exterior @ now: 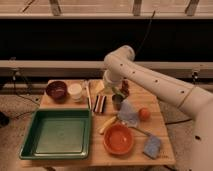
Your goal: Place eraser in red bowl
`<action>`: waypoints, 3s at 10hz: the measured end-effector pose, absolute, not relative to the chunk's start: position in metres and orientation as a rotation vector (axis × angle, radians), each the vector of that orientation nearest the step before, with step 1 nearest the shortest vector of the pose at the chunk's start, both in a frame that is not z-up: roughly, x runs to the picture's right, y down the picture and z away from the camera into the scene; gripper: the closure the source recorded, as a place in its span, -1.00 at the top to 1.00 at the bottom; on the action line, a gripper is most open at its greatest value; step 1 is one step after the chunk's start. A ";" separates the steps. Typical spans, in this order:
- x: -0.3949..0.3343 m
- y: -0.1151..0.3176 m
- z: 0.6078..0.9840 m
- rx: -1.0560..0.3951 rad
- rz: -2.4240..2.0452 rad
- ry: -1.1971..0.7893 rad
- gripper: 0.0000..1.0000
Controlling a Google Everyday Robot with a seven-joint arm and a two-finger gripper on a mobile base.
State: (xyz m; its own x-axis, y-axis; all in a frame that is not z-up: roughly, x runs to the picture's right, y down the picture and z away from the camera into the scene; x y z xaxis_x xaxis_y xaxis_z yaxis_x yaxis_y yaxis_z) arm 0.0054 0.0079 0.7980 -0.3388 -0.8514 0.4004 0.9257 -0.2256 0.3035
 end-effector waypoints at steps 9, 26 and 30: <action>-0.058 0.049 0.888 -0.249 -1.895 -0.695 0.60; -0.015 0.087 0.952 -0.464 -1.825 -0.691 -0.43; -0.017 0.077 0.924 -0.391 -1.853 -0.705 -1.00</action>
State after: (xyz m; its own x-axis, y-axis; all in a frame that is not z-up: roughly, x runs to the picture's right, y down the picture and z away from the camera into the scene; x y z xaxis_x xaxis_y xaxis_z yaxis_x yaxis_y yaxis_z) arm -0.0172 0.0769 0.9241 -0.3816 -0.7287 0.5687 0.9224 -0.2605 0.2852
